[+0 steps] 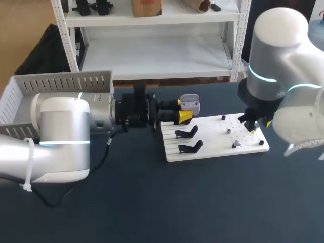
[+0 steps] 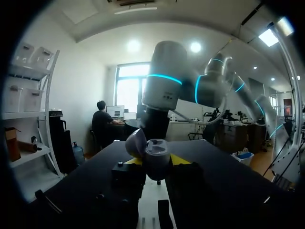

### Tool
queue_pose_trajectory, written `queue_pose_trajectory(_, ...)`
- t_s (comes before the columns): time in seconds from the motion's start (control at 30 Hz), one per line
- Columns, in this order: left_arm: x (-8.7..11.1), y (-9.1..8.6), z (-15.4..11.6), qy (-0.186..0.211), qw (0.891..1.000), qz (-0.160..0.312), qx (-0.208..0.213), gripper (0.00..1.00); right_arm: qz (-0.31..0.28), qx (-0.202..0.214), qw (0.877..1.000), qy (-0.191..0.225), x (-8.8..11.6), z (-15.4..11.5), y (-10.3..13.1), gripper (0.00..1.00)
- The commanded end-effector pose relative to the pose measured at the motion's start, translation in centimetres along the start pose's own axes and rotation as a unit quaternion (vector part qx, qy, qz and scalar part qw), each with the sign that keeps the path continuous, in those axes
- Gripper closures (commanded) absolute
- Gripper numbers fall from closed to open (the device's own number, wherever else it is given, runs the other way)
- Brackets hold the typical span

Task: Pick up each earbud case from the left stands, insert the matching earbuds, close the lid, and place the case in the box.

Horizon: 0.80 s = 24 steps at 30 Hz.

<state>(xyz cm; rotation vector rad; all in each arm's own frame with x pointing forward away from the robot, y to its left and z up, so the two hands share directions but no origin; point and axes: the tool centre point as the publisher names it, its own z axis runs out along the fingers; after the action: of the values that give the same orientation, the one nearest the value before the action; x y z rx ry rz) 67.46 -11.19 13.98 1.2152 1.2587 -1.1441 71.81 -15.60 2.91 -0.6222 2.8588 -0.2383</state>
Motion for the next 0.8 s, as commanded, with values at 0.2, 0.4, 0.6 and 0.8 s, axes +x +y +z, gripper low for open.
queue_pose_trajectory(0.2, 0.1, -0.1, 0.0, -0.002, 1.0, 0.001, -0.003, 1.0, 0.002, -0.002, 1.0, 0.01, -0.3, 0.8, 0.1, 0.57)
queue_pose_trajectory(0.4, 0.1, -0.1, 0.0, -0.002, 1.0, 0.001, -0.003, 1.0, 0.006, -0.003, 1.0, 0.012, -0.2, 1.1, -0.1, 0.58)
queue_pose_trajectory(0.6, 0.1, -0.1, 0.0, -0.002, 1.0, 0.001, -0.003, 1.0, 0.01, -0.005, 1.0, 0.015, -0.3, 1.4, -0.3, 0.6)
queue_pose_trajectory(0.8, 0.1, -0.1, 0.0, -0.002, 1.0, 0.001, -0.003, 1.0, 0.011, -0.005, 1.0, 0.013, -0.5, 1.5, -0.2, 0.6)
